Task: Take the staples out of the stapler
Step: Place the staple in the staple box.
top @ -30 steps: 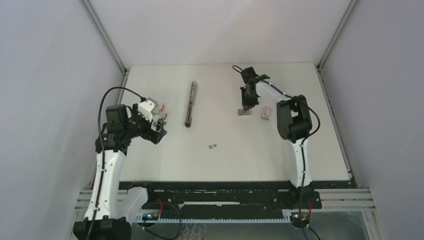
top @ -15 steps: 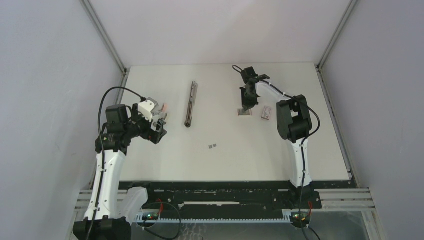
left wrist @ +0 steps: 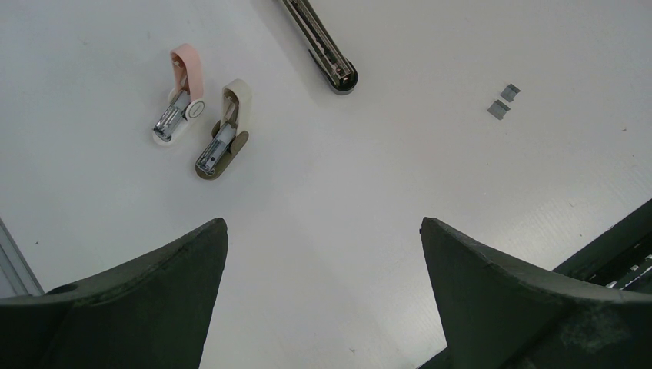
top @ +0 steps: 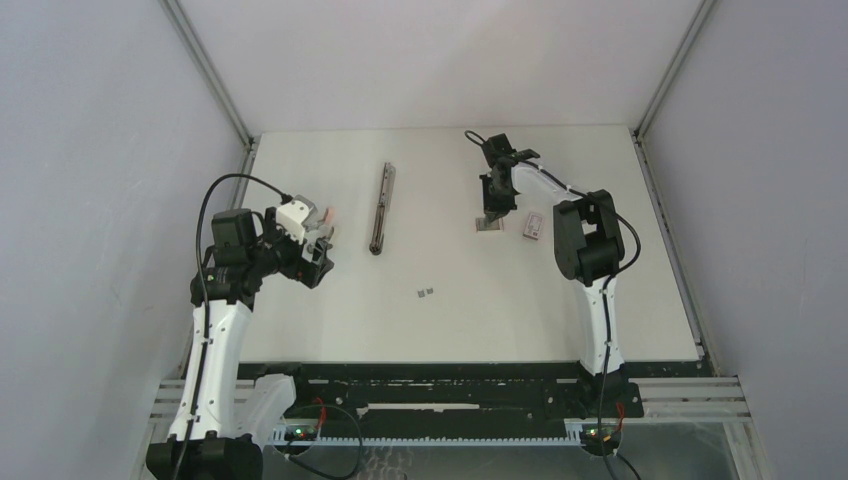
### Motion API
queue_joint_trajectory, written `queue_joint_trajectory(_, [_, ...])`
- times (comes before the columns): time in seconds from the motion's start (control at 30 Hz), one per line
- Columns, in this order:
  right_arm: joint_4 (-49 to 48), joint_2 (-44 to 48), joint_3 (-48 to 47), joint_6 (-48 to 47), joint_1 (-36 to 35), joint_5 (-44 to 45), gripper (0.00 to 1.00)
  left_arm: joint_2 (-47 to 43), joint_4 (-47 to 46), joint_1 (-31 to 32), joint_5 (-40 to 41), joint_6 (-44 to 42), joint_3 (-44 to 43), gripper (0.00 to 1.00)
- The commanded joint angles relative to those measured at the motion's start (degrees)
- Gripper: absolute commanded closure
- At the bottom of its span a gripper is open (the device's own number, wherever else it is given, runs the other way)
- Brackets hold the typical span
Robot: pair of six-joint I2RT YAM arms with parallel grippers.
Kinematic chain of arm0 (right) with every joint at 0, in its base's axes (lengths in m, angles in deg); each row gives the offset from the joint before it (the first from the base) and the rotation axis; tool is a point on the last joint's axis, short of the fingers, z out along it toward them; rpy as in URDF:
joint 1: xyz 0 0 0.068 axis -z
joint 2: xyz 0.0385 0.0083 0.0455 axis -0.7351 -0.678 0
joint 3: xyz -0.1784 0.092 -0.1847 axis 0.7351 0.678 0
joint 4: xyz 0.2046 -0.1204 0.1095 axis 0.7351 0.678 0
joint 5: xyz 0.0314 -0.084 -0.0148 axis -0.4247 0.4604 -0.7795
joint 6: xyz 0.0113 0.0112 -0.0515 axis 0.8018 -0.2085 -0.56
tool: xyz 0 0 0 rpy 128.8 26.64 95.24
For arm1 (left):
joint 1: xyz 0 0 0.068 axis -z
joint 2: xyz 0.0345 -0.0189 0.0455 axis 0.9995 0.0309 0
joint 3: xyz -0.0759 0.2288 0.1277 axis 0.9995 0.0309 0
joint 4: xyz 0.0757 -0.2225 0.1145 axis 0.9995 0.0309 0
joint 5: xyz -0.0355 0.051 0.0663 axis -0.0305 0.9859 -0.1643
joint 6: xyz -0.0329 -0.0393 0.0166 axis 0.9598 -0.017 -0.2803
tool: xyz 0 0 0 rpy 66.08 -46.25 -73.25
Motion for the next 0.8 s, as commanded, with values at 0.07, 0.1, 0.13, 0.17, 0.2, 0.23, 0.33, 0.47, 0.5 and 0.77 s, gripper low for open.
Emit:
queue_joint_trajectory(0.07, [-1.53, 5.72, 0.86, 0.39, 0.21, -0.15, 1.0, -0.65, -1.26, -0.31, -1.15, -1.05, 1.87, 0.0])
queue_joint_trajectory(0.1, [-1.51, 5.88, 0.91, 0.35, 0.21, -0.1, 1.0, -0.61, -1.24, -0.29, -1.21, -1.05, 1.86, 0.0])
queue_joint_trajectory(0.13, [-1.54, 5.92, 1.08, 0.35, 0.21, -0.1, 1.0, -0.65, -1.26, -0.35, -1.18, -1.05, 1.89, 0.0])
queue_joint_trajectory(0.17, [-1.52, 5.95, 1.1, 0.37, 0.21, -0.16, 1.0, -0.61, -1.26, -0.37, -1.22, -1.05, 1.9, 0.0])
queue_joint_trajectory(0.2, [-1.51, 5.93, 1.17, 0.29, 0.28, -0.23, 1.0, -0.65, -1.26, -0.3, -1.23, -1.05, 1.84, 0.0])
queue_joint_trajectory(0.23, [-1.58, 5.85, 1.18, 0.23, 0.3, -0.27, 1.0, -0.61, -1.26, -0.35, -1.23, -1.05, 1.85, 0.0])
queue_joint_trajectory(0.33, [-1.55, 5.38, 1.13, 0.01, 0.3, -0.1, 1.0, -0.62, -1.25, -0.28, -1.23, -1.01, 1.88, 0.0])
queue_joint_trajectory(0.47, [-1.59, 4.4, 0.85, -0.09, 0.56, 0.1, 1.0, -0.64, -1.26, -0.28, -1.23, -1.05, 1.84, 0.0])
queue_joint_trajectory(0.5, [-1.59, 4.19, 0.83, -0.08, 0.65, 0.06, 1.0, -0.63, -1.22, -0.36, -1.23, -1.05, 1.85, 0.0])
queue_joint_trajectory(0.77, [-1.04, 2.04, -0.5, -0.26, 0.99, 0.28, 1.0, -0.54, -1.23, -0.28, -1.29, -1.11, 1.83, 0.0])
